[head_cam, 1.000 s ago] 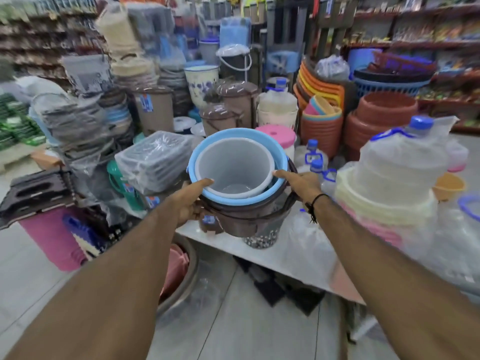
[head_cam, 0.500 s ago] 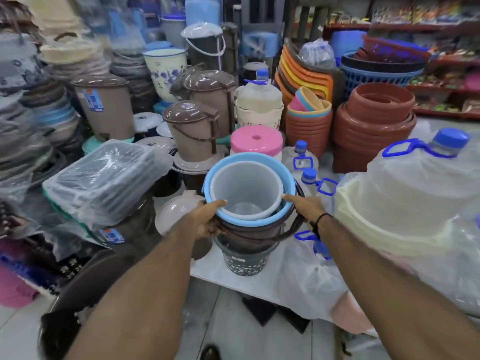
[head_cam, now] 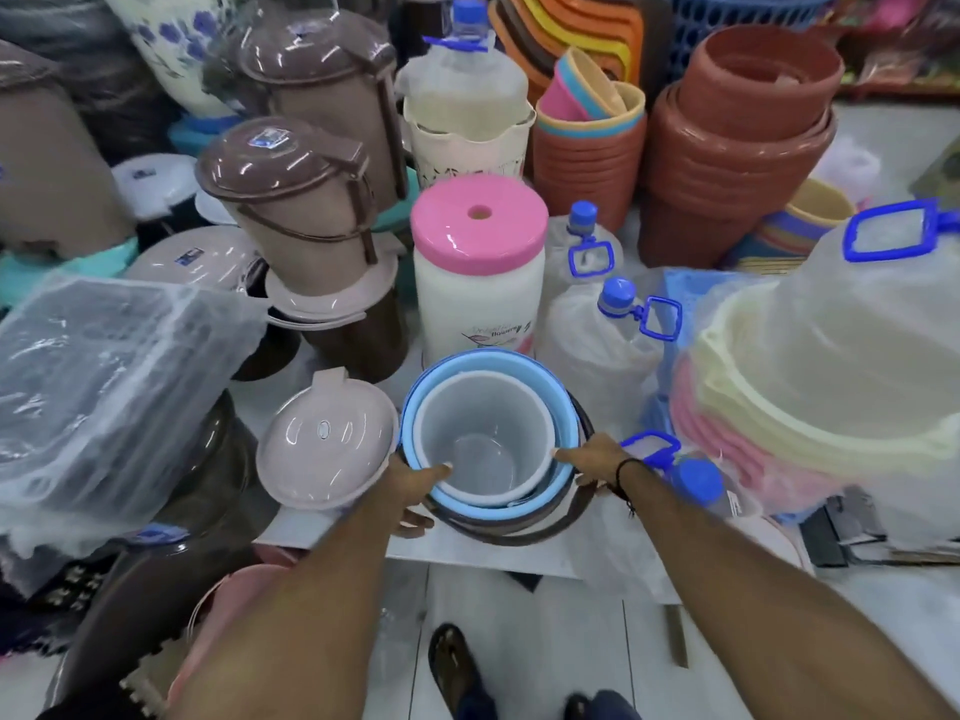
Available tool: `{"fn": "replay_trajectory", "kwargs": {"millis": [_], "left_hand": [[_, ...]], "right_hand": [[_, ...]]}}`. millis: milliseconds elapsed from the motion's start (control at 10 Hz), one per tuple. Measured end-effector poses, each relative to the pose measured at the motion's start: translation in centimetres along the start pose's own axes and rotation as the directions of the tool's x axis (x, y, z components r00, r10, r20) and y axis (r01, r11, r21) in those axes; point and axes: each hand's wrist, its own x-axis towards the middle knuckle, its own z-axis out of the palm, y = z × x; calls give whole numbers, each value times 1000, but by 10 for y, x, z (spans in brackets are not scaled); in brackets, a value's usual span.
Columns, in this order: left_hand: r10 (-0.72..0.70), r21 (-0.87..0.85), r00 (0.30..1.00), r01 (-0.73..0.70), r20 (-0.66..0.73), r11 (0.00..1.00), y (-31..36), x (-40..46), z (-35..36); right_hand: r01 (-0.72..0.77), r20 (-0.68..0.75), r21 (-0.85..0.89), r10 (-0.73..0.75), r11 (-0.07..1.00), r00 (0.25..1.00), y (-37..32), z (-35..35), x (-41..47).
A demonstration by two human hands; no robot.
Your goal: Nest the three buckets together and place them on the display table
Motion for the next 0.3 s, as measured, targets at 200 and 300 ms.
{"fn": "replay_trajectory", "kwargs": {"millis": [200, 300], "left_hand": [[184, 450, 981, -192, 63, 872, 17, -3, -27], [280, 531, 960, -226, -22, 817, 45, -11, -44]], "right_hand": [[-137, 252, -184, 181, 973, 950, -34, -28, 11], [-90, 263, -271, 163, 958, 951, -60, -45, 13]]}}
